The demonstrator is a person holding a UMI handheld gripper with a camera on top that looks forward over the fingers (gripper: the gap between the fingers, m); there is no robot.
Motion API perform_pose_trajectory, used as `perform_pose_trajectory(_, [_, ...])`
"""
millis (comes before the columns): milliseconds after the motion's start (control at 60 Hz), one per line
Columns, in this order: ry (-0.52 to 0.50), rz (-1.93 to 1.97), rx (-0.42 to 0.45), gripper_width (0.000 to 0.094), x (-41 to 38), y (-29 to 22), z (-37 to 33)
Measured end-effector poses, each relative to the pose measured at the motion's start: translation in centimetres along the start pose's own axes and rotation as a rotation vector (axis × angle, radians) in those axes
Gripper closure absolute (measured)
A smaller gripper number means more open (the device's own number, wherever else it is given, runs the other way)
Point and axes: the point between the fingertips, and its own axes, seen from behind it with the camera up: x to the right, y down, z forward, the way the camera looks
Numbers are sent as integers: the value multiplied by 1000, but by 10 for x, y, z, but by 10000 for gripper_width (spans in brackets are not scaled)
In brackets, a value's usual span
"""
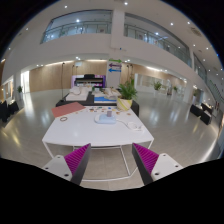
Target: Unplug charger
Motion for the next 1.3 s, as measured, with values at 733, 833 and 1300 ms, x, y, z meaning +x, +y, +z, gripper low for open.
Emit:
perform_pose_trajectory(733, [-52,-60,45,82,-21,-35,222])
perform_pose_trajectory(833, [-58,-69,53,81,-24,-44,283])
perform_pose_trajectory(1300, [-35,-7,41,83,-22,-70,538])
